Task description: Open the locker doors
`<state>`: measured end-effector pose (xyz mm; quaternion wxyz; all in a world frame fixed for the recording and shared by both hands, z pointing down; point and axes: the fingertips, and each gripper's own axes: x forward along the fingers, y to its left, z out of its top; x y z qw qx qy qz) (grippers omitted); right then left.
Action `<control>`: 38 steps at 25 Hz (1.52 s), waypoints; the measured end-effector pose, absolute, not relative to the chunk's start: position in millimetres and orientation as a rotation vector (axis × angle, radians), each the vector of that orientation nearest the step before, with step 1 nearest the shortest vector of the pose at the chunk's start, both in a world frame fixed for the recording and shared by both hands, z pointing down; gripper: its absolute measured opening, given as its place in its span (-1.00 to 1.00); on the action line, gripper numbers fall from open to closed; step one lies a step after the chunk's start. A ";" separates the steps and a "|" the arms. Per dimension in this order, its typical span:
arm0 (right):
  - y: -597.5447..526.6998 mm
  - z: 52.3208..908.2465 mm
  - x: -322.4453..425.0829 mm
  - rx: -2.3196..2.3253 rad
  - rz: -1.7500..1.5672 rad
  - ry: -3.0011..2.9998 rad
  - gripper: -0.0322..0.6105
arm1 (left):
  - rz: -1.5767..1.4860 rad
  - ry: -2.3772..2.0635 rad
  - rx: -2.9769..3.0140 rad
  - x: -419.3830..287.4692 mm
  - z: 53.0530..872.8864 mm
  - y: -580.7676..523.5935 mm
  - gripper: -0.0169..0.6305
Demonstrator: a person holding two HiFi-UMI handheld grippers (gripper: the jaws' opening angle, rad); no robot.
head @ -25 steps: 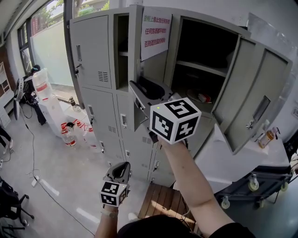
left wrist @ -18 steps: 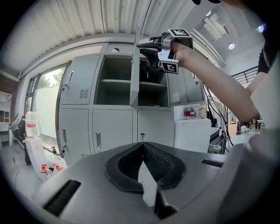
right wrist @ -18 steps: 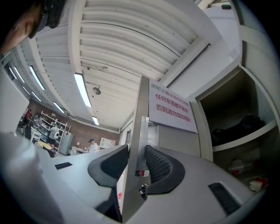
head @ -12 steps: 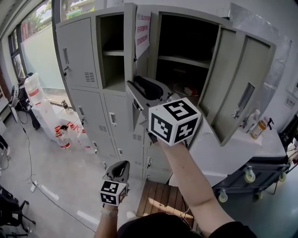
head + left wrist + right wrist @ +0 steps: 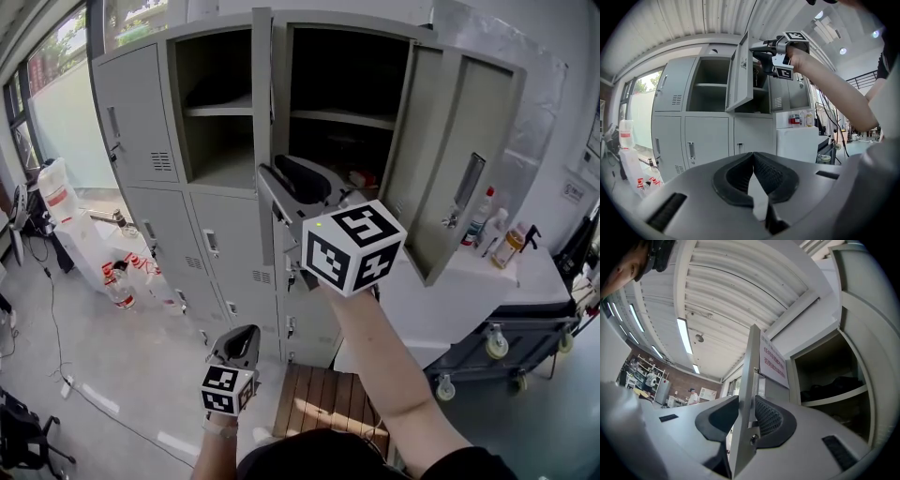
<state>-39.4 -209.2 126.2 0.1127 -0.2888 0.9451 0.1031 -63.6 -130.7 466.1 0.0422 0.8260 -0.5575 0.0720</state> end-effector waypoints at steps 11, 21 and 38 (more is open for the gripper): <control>-213.3 125.7 -12.7 -0.866 0.292 2.748 -0.49 | 0.207 -1.689 2.528 -38.5 468.4 -134.5 -0.89; -203.1 137.4 26.3 -0.855 0.264 2.709 -0.54 | 0.239 -1.680 2.548 -13.6 470.6 -133.3 -0.89; -191.0 344.8 114.9 -1.112 -0.027 2.832 -0.72 | 0.258 -1.538 2.586 39.4 504.2 -128.1 -0.89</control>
